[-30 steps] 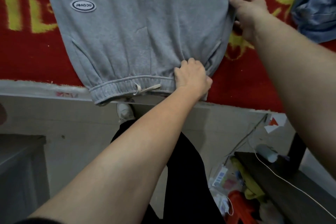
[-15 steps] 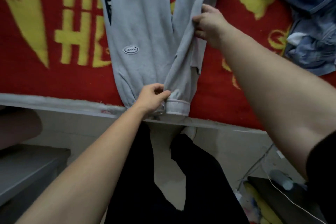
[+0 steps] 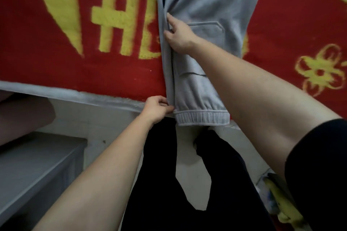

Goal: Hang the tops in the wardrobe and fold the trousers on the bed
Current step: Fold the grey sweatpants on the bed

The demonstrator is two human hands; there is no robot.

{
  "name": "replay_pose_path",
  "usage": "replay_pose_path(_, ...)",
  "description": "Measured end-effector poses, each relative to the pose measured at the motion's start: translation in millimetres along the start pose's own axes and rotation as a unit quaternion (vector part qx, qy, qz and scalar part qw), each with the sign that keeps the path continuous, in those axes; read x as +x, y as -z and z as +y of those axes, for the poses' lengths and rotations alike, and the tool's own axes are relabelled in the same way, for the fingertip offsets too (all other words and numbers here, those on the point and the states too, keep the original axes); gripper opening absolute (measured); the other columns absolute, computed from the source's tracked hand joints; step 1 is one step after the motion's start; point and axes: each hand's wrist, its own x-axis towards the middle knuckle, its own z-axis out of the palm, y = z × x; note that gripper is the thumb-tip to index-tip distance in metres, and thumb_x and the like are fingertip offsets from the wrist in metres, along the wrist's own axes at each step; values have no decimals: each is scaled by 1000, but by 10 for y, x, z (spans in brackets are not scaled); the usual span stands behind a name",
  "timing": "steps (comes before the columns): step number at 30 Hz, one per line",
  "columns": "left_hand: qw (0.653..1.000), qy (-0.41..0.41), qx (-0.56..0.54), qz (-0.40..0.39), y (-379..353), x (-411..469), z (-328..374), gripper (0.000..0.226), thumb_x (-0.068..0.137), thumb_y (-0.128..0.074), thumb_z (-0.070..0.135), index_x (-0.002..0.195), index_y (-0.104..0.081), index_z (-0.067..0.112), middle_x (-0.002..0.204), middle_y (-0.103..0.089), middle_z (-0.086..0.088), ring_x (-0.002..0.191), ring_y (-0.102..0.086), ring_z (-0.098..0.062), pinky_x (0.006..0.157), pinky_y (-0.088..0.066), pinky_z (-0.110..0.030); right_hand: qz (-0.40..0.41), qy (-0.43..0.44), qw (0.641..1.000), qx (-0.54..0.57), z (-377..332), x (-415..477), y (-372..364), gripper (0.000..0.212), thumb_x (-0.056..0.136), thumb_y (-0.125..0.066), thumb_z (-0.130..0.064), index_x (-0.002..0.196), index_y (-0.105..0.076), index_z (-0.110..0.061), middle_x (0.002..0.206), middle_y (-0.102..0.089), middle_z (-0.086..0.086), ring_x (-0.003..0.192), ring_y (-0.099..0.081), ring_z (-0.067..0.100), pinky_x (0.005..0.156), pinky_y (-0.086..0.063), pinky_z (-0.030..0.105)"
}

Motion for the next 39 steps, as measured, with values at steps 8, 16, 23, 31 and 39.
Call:
replay_pose_path(8,975,-7,218,-41,119,225,90,29,71,-83,34,64,-59,19,73,-68,-3,72,-63,-23,74,-54,-35,-37,-107,989,97,-86,-85,254,53,105,-38,-29,157,-25,-29,110,-55,6,92,-58,22,74,-51,28)
replay_pose_path(16,944,-124,245,181,535,175,1211,24,85,-56,27,107,-62,20,110,-68,-10,104,-62,-33,84,-49,-36,213,-25,950,-229,13,-330,1075,44,96,-47,-19,140,-53,-20,134,-51,14,127,-46,32,104,-38,39)
replay_pose_path(23,849,-314,328,271,629,708,2375,26,95,-57,28,117,-62,15,118,-59,-10,105,-58,-30,84,-45,-37,279,39,896,-343,391,-110,1456,37,94,-51,-18,130,-62,-18,116,-53,17,109,-49,40,84,-44,45)
replay_pose_path(31,867,-195,376,263,487,1052,2372,31,95,-58,23,125,-57,27,113,-64,-18,103,-60,-39,84,-49,-39,176,28,947,-267,793,61,1571,39,98,-52,-28,137,-52,-23,117,-46,16,108,-46,39,85,-47,46)
replay_pose_path(39,870,-165,372,279,546,1103,2540,30,92,-55,11,115,-65,28,110,-70,-6,99,-64,-28,71,-43,-28,151,-37,946,-286,799,-25,1718,39,97,-42,-49,132,-51,-34,118,-49,13,108,-52,38,84,-47,44)
